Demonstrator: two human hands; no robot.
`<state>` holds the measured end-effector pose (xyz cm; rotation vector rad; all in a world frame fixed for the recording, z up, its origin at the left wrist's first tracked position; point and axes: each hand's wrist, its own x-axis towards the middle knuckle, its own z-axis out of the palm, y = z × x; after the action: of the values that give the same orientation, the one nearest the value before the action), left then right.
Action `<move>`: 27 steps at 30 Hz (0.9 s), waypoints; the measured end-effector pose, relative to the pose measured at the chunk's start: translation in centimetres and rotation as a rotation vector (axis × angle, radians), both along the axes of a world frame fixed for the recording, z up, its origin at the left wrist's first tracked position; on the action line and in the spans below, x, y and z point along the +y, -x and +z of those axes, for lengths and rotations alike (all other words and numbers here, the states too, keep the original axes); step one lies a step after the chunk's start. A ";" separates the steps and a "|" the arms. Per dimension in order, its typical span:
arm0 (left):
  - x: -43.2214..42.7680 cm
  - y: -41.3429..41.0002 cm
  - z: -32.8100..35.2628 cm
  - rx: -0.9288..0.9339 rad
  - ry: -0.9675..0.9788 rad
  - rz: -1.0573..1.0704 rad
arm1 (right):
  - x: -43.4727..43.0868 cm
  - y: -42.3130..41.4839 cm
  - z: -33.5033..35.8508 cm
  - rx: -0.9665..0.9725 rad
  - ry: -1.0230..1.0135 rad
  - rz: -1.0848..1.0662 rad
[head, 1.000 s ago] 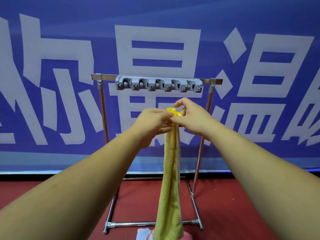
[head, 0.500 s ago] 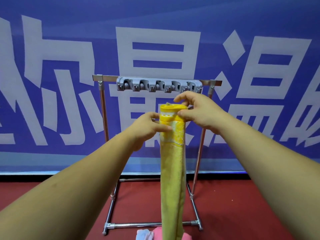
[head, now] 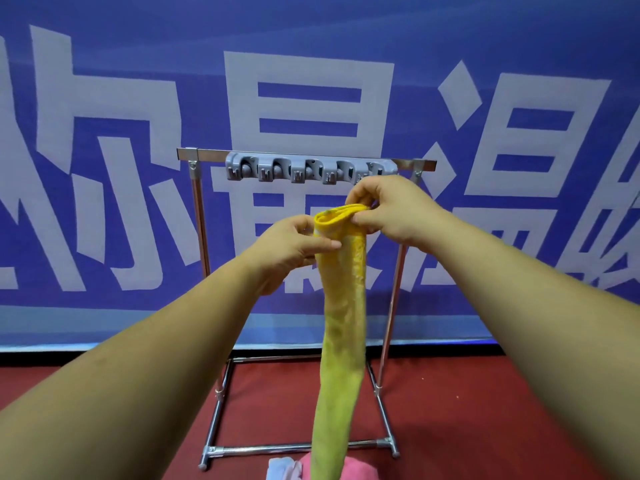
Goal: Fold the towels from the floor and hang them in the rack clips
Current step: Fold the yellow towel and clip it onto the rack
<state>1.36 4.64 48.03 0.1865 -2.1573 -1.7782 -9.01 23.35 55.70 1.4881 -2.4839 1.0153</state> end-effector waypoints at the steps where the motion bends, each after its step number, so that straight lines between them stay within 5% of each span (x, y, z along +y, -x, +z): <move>1: 0.1 0.0 0.1 0.008 0.004 0.000 | -0.1 0.0 0.0 -0.019 0.016 0.006; 6: -0.1 0.0 0.9 0.058 0.029 0.040 | -0.3 -0.2 0.5 -0.065 0.124 0.021; 10: -0.1 0.0 0.9 0.033 0.088 0.036 | -0.7 -0.4 0.0 -0.067 0.014 0.004; 18: 0.0 -0.4 1.3 0.041 -0.084 -0.046 | -0.7 -0.8 0.5 -0.065 0.098 -0.018; 27: 0.4 -0.7 0.2 -0.104 -0.073 -0.124 | -0.4 -0.9 1.4 -0.195 0.184 -0.002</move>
<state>2.06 5.07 48.27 0.1706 -2.2209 -1.9581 -8.06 22.94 57.07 1.3934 -2.4324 1.4083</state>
